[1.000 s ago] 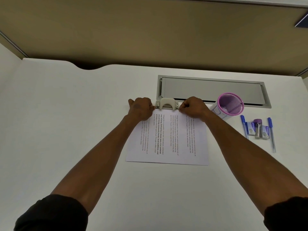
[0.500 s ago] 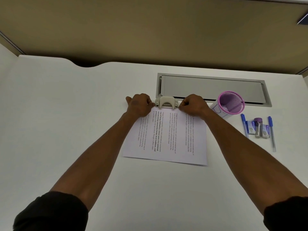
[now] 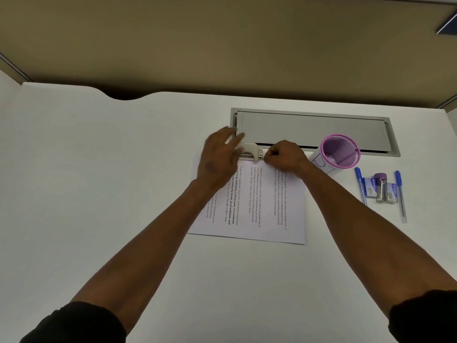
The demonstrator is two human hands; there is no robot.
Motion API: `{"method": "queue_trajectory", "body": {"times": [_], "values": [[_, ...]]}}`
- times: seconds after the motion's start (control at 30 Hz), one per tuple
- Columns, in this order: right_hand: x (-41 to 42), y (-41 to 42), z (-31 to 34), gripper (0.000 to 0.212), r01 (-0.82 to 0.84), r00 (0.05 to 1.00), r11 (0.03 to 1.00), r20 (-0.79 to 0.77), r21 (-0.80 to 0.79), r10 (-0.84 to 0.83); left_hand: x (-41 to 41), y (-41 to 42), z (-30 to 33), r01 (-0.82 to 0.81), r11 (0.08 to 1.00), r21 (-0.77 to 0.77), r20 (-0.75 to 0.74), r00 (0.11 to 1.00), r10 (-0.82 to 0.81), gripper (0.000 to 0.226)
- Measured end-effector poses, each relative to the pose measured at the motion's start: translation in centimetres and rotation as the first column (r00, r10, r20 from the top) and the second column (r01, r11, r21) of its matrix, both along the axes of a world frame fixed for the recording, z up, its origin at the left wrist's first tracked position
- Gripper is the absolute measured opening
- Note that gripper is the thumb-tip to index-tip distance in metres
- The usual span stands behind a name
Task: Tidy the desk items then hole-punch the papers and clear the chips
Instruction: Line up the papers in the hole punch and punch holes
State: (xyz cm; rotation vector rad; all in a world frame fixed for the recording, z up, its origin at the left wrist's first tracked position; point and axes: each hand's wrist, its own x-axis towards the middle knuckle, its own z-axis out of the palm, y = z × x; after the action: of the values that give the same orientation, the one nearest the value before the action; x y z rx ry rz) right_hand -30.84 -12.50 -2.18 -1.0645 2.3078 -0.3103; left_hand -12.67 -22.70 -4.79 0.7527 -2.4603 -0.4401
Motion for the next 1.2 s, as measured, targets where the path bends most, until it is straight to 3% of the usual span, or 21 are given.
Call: {"method": "queue_trajectory", "body": {"times": [0.07,0.13,0.3,0.57,0.83,1.2], "values": [[-0.1,-0.1,0.2,0.018,-0.013,1.000,1.000,0.014,0.009,0.013,-0.8,1.3,-0.2,0.164,0.986,-0.038,0.103,0.982,-0.160,0.045],[-0.2,-0.2,0.2,0.019,-0.008,1.000,1.000,0.025,0.007,0.008,-1.5,1.6,-0.6,0.173,0.985,0.018,0.176,0.969,-0.173,0.048],[-0.3,-0.4,0.0,0.021,-0.006,1.000,1.000,0.008,0.004,0.006,-1.5,0.5,-1.8,0.130,0.986,0.107,0.089,0.986,-0.140,0.049],[-0.4,-0.6,0.1,0.024,-0.046,0.999,0.998,-0.020,0.035,0.047,-1.6,0.1,-2.8,0.135,0.977,0.166,0.083,0.985,-0.151,0.050],[-0.6,-0.1,0.1,0.023,-0.056,0.998,0.998,0.023,0.020,0.056,-1.6,0.0,-3.1,0.128,0.978,0.164,0.073,0.987,-0.141,0.048],[-0.4,-0.9,-0.3,0.025,-0.067,0.996,0.996,-0.048,0.063,0.070,-1.2,-0.2,-3.1,0.162,0.973,0.164,0.060,0.983,-0.173,0.050]]}}
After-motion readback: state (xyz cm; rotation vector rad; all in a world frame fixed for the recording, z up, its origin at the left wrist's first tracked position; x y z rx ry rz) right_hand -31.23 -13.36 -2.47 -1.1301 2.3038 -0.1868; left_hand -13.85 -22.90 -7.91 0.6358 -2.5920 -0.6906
